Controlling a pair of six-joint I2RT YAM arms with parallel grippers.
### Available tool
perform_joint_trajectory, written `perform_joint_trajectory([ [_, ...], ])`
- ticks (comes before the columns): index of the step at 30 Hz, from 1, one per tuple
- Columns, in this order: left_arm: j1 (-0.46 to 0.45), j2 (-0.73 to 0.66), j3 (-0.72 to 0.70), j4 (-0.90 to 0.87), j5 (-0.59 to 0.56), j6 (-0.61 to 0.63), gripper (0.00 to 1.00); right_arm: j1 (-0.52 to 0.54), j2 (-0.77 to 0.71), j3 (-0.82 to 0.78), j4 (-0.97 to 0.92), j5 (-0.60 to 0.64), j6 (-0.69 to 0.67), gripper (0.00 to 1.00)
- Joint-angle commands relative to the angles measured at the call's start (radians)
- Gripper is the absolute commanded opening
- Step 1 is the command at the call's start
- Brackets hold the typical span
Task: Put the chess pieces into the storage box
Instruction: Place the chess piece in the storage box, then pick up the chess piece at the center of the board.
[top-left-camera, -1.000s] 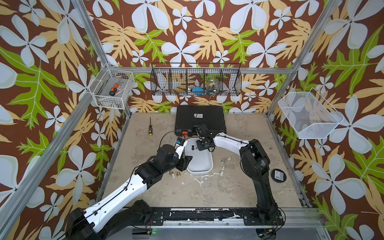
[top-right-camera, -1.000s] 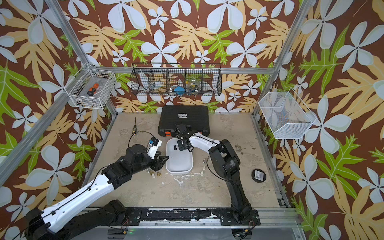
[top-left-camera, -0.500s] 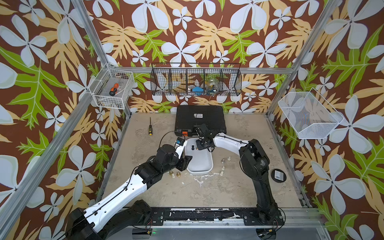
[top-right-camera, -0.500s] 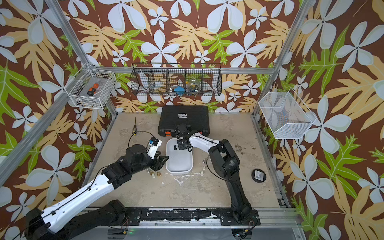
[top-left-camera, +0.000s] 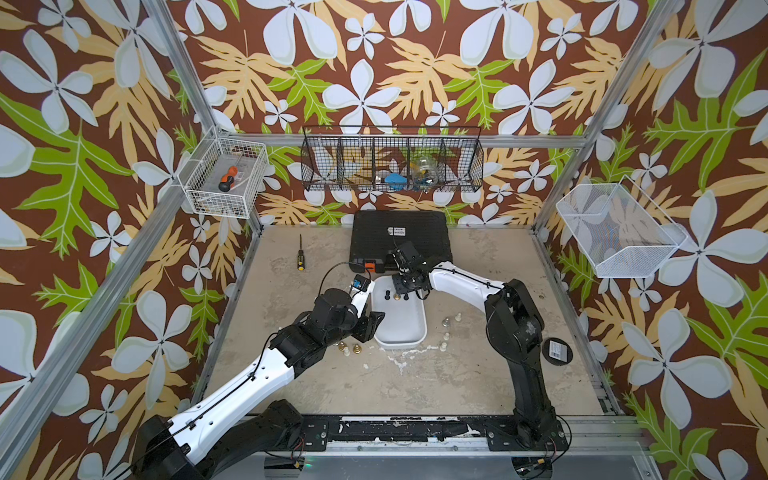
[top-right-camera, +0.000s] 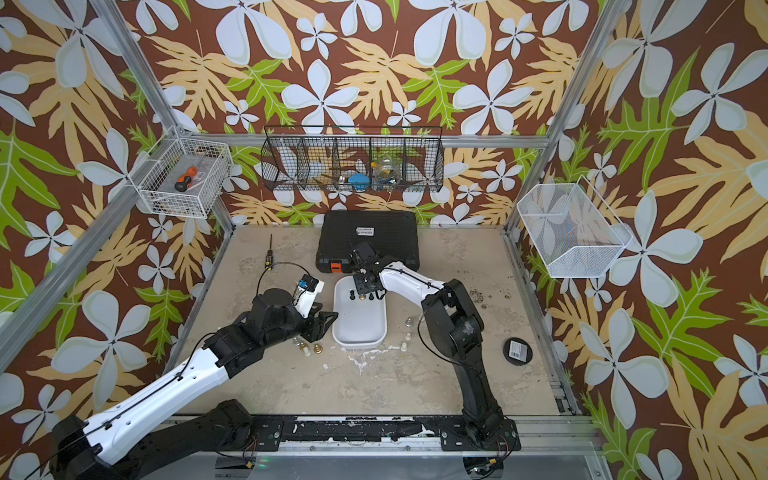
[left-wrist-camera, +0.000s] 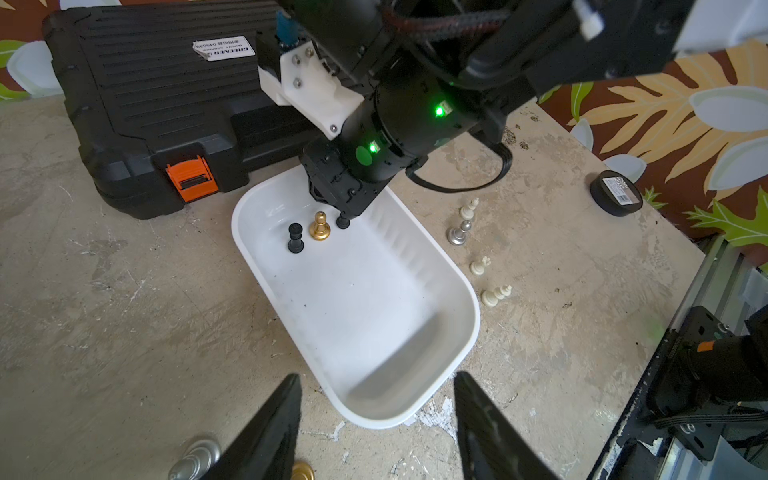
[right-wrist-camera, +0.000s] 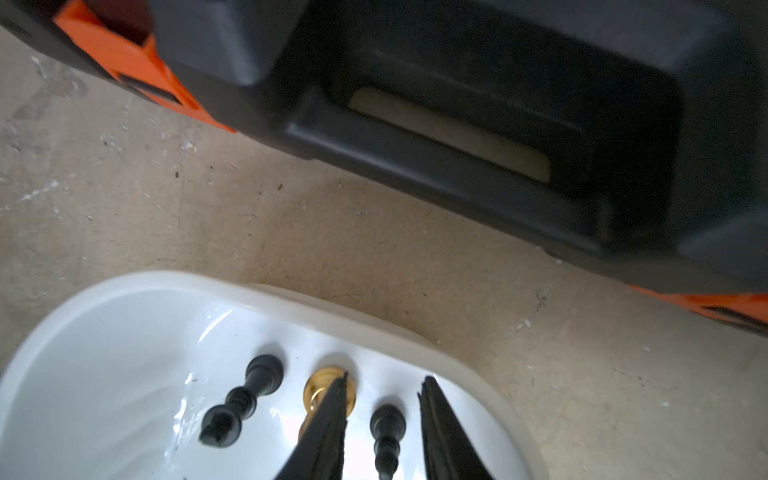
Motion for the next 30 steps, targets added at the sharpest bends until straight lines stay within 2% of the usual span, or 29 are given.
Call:
perform_joint_trajectory([
  [1,0.002,0.005,0.003,0.008,0.007,0.004,0.61,0.002,-0.043,0.010,-0.025,0.016,-0.009,0.36],
  [4,0.002,0.007,0.005,0.009,0.010,0.002,0.61,0.000,-0.127,-0.033,-0.025,0.014,-0.003,0.38],
  [7,0.003,0.011,0.002,0.015,-0.001,-0.006,0.61,-0.014,-0.266,-0.171,0.015,0.023,0.018,0.41],
  [11,-0.002,0.062,0.023,-0.018,-0.028,0.006,0.63,-0.087,-0.467,-0.407,0.056,0.003,0.044,0.44],
  [16,-0.031,0.104,0.033,-0.016,0.006,0.014,0.64,-0.178,-0.590,-0.611,0.039,-0.025,0.029,0.47],
  [21,-0.092,0.149,0.048,-0.019,0.018,0.020,0.64,-0.235,-0.610,-0.704,0.070,-0.038,0.013,0.47],
  [26,-0.181,0.175,0.060,-0.011,0.020,0.020,0.64,-0.243,-0.543,-0.683,0.075,-0.022,0.003,0.47],
  [30,-0.194,0.172,0.060,-0.002,0.033,0.014,0.64,-0.248,-0.503,-0.669,0.081,-0.013,0.005,0.45],
])
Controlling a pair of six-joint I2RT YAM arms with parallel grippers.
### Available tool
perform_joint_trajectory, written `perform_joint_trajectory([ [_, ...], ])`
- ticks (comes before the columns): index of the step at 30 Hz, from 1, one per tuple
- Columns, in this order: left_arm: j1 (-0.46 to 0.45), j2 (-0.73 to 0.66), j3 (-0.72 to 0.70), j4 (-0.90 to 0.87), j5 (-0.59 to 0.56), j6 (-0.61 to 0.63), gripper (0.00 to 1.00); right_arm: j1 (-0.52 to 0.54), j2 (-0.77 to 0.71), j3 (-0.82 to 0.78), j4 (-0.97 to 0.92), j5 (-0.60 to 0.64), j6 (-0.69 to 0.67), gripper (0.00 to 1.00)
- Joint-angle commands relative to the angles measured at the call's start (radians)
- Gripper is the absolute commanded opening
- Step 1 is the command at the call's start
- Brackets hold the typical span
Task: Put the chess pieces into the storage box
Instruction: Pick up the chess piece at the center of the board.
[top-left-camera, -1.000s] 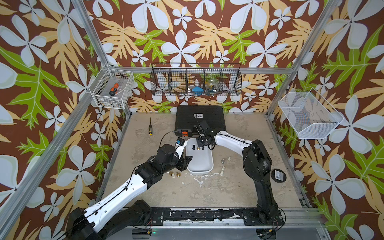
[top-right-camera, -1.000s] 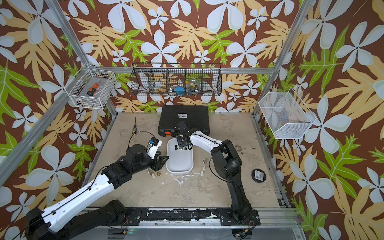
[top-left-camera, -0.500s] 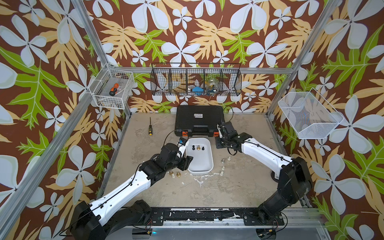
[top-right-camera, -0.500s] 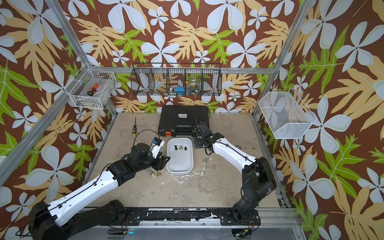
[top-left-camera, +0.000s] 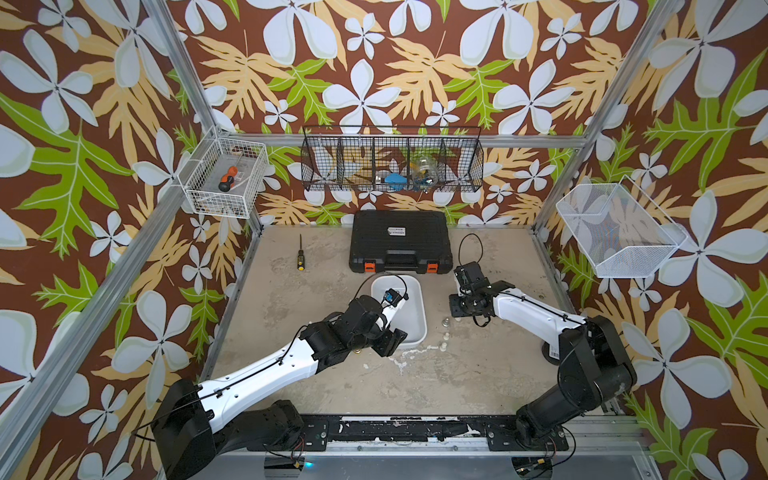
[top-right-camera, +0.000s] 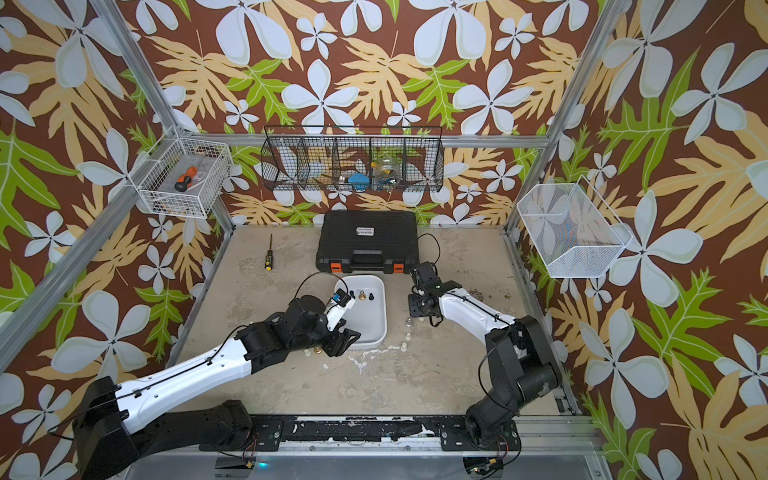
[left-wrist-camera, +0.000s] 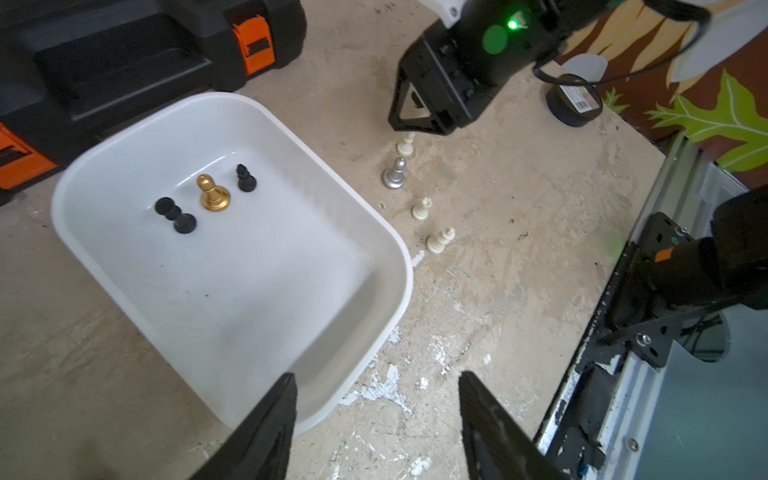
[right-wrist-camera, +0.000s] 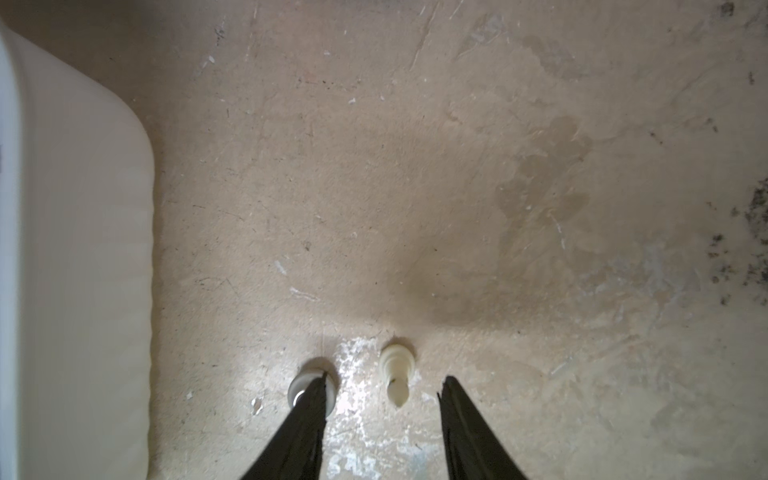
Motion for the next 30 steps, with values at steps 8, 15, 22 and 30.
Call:
perform_joint_trajectory([
  [8,-0.003,-0.038,-0.004,0.024,0.005,0.013,0.64,-0.002,0.047,-0.004,0.015,0.032,0.005,0.37],
  [15,-0.003,-0.028,-0.001,0.019,0.011,0.011,0.64,-0.006,0.062,-0.033,0.028,0.034,0.017,0.33],
  [22,-0.003,-0.028,0.000,0.017,0.000,0.010,0.64,-0.007,0.064,-0.045,0.051,0.019,0.014,0.25],
  [30,-0.003,-0.030,-0.001,0.017,-0.001,0.010,0.64,-0.008,0.085,-0.026,0.056,0.016,0.007,0.25],
])
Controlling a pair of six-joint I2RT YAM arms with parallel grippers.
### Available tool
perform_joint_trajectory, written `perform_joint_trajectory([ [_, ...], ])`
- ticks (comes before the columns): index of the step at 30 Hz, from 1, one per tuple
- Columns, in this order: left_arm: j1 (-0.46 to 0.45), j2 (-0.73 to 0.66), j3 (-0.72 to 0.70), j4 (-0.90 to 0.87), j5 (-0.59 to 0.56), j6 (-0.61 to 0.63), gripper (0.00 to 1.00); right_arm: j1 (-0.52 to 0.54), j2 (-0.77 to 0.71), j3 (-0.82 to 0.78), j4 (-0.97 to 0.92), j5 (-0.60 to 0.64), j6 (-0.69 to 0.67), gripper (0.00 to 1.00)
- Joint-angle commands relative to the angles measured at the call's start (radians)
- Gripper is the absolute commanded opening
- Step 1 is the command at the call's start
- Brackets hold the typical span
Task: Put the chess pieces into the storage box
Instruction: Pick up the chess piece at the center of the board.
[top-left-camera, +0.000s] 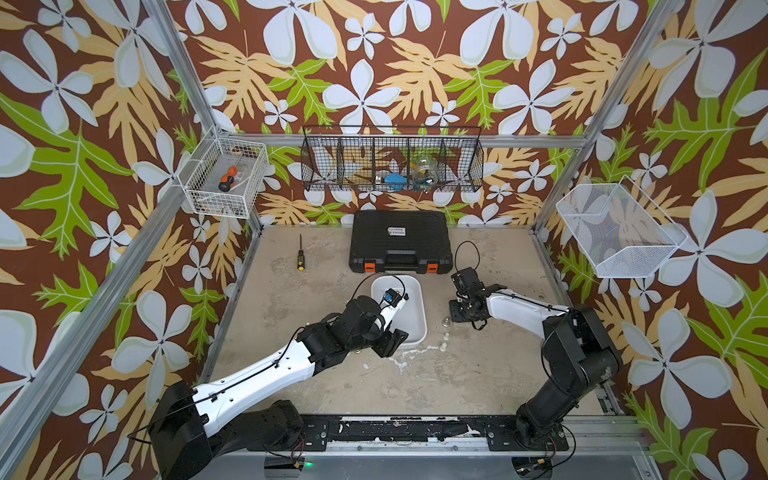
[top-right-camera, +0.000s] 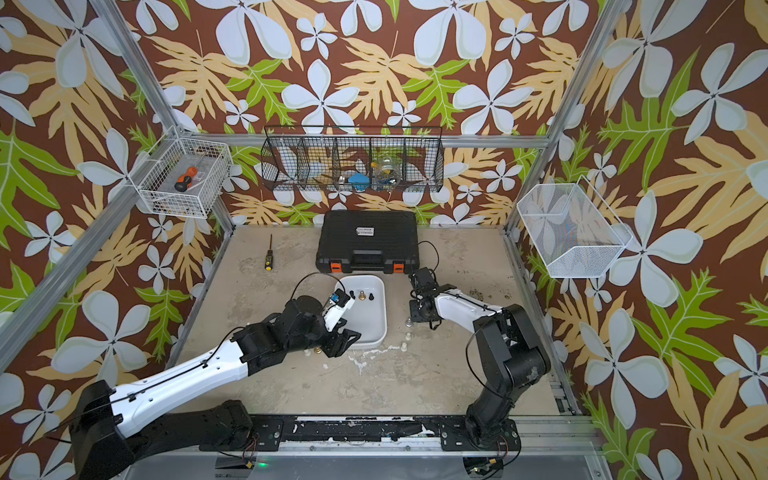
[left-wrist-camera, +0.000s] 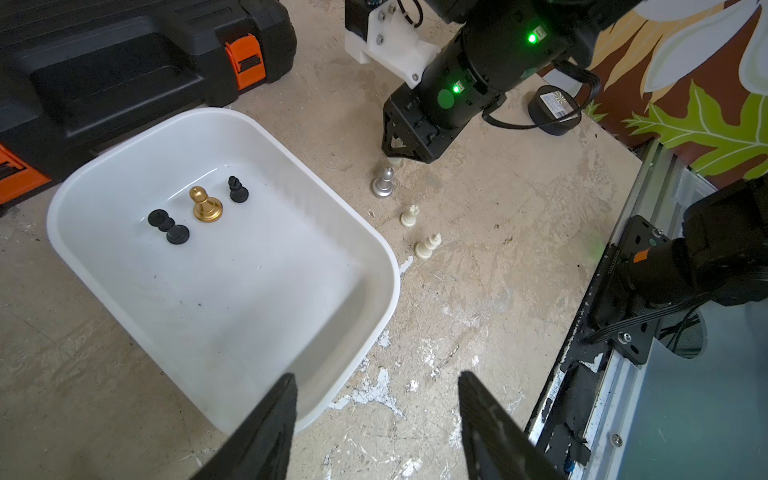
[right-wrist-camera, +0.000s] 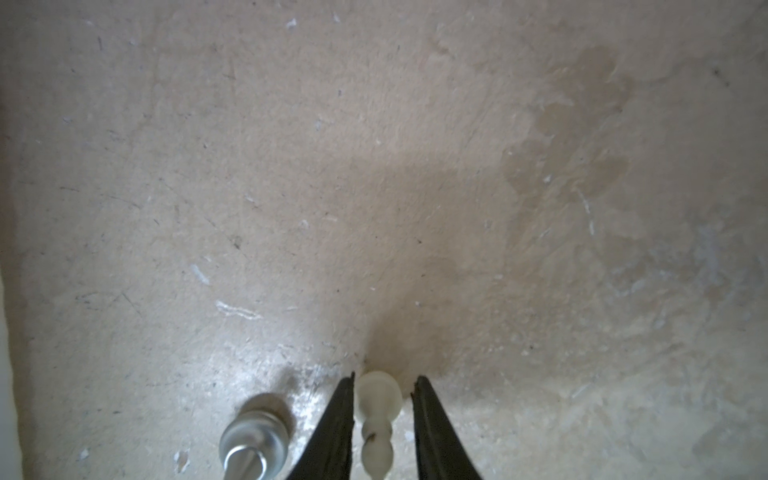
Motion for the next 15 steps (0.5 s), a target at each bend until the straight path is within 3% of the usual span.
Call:
perform_joint_trajectory([
  [1,-0.001,-0.004,0.003,0.009,-0.005,0.011,0.64,0.000,0.006,0.011,0.008,-0.009,-0.006,0.24],
  [9,-0.001,-0.003,0.004,0.005,-0.010,0.010,0.63,0.001,-0.002,0.010,-0.001,-0.015,-0.004,0.11],
  [15,0.000,-0.011,0.005,0.005,-0.021,0.010,0.64,0.001,-0.024,0.021,-0.015,-0.015,-0.004,0.10],
])
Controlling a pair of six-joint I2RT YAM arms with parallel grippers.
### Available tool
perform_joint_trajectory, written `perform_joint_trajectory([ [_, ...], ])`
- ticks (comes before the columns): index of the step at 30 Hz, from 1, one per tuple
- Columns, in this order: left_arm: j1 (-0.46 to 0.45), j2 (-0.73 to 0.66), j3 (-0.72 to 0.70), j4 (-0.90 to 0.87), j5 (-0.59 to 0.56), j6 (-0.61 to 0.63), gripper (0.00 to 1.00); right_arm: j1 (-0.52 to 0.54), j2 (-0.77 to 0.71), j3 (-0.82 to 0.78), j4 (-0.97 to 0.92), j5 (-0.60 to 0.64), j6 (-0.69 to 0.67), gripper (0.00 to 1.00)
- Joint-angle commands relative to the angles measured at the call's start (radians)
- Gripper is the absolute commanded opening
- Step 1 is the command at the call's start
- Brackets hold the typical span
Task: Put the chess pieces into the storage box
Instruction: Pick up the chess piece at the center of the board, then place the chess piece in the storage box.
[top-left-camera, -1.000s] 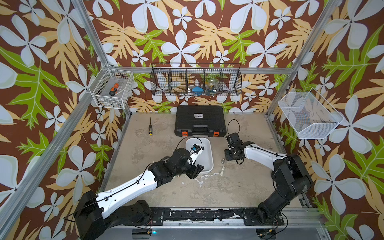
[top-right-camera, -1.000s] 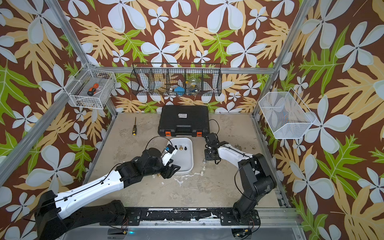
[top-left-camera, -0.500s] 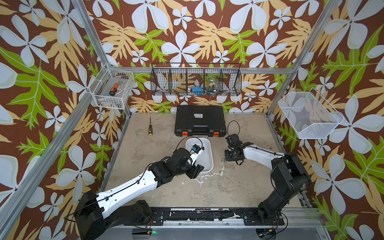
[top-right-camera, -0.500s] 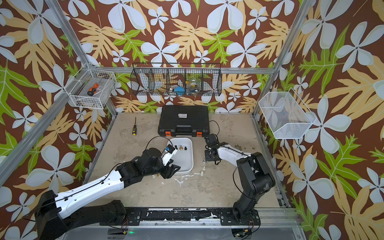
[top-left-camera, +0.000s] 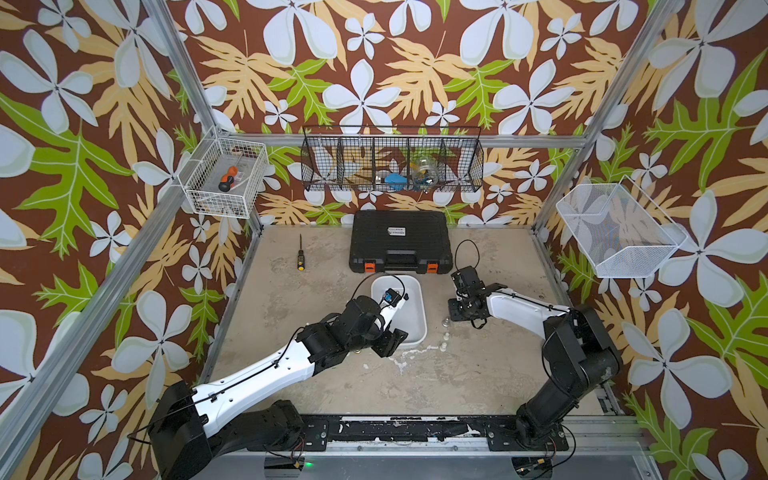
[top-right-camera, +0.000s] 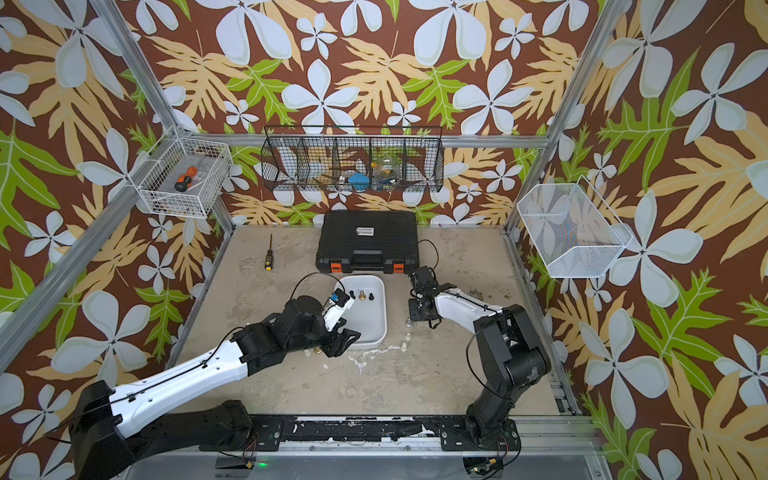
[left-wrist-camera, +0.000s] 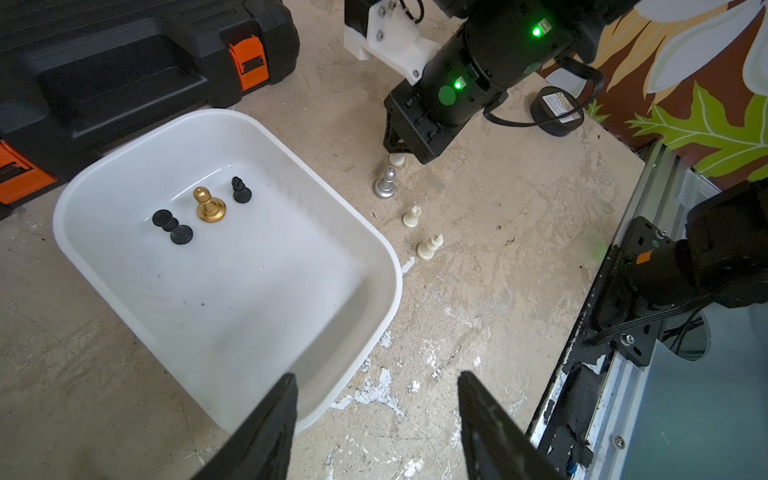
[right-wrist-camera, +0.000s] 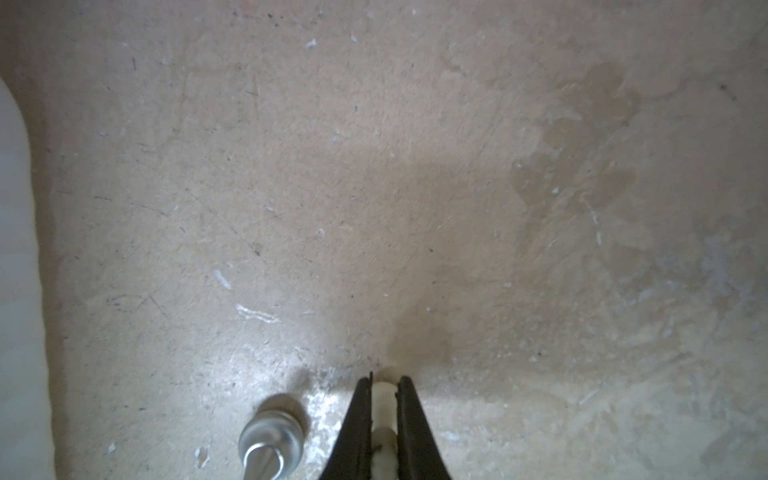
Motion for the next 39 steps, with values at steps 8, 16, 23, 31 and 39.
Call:
perform_joint_trajectory([
  [8,0.062,-0.019,0.000,-0.012,-0.081,-0.046,0.64,0.017,-0.073,0.104,-0.082,0.004,-0.017,0.09],
  [16,0.347,-0.066,-0.052,0.063,0.048,-0.149,0.64,0.184,-0.055,0.318,-0.149,-0.033,-0.046,0.08],
  [23,0.412,-0.066,-0.059,0.055,0.090,-0.141,0.64,0.344,0.135,0.507,-0.140,-0.057,-0.067,0.08],
  [31,0.411,-0.098,-0.102,-0.015,0.021,-0.117,0.65,0.414,0.334,0.658,-0.153,-0.048,-0.092,0.08],
  [39,0.412,-0.118,-0.104,-0.007,0.047,-0.130,0.65,0.441,0.444,0.742,-0.194,-0.006,-0.098,0.08],
])
